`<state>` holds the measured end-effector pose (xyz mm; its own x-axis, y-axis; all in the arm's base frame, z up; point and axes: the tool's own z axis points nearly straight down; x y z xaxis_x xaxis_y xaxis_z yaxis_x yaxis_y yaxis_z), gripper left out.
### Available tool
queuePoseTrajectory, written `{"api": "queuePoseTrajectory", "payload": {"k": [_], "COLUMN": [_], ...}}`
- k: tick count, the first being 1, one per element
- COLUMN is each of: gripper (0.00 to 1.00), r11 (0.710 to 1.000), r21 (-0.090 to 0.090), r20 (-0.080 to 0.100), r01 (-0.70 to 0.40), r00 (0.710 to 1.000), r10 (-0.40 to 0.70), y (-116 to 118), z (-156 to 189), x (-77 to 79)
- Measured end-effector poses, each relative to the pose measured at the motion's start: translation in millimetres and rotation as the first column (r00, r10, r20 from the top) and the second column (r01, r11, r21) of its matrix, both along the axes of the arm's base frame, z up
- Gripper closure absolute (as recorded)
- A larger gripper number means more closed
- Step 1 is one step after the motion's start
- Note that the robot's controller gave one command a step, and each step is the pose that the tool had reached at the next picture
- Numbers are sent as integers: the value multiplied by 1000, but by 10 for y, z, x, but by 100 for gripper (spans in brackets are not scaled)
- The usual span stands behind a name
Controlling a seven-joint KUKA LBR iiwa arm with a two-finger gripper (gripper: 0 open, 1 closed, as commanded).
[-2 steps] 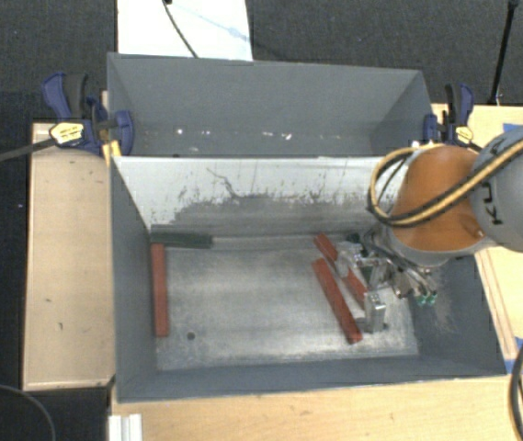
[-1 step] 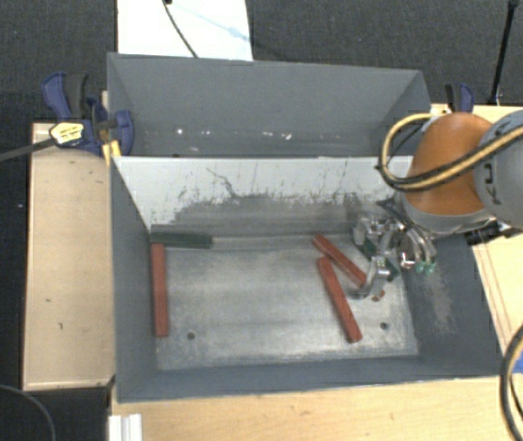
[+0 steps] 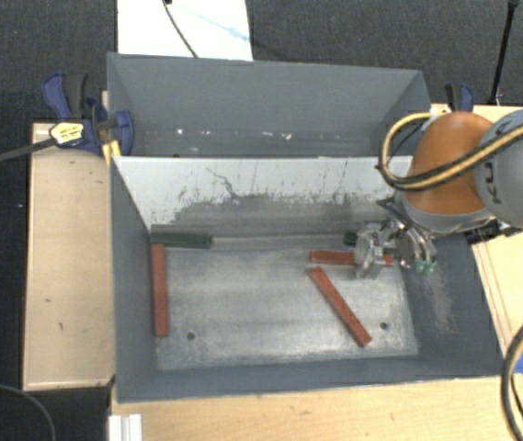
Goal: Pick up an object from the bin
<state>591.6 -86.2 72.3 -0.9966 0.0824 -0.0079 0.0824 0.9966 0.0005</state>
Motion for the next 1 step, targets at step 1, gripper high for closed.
{"api": "queuePoseTrajectory", "payload": {"k": [1], "gripper": [0], "r11": [1000], "r21": [0], "r20": [-9], "r01": [-3], "r00": [1000], "r10": [3], "y": [-2], "z": [-17], "x": [-25]}}
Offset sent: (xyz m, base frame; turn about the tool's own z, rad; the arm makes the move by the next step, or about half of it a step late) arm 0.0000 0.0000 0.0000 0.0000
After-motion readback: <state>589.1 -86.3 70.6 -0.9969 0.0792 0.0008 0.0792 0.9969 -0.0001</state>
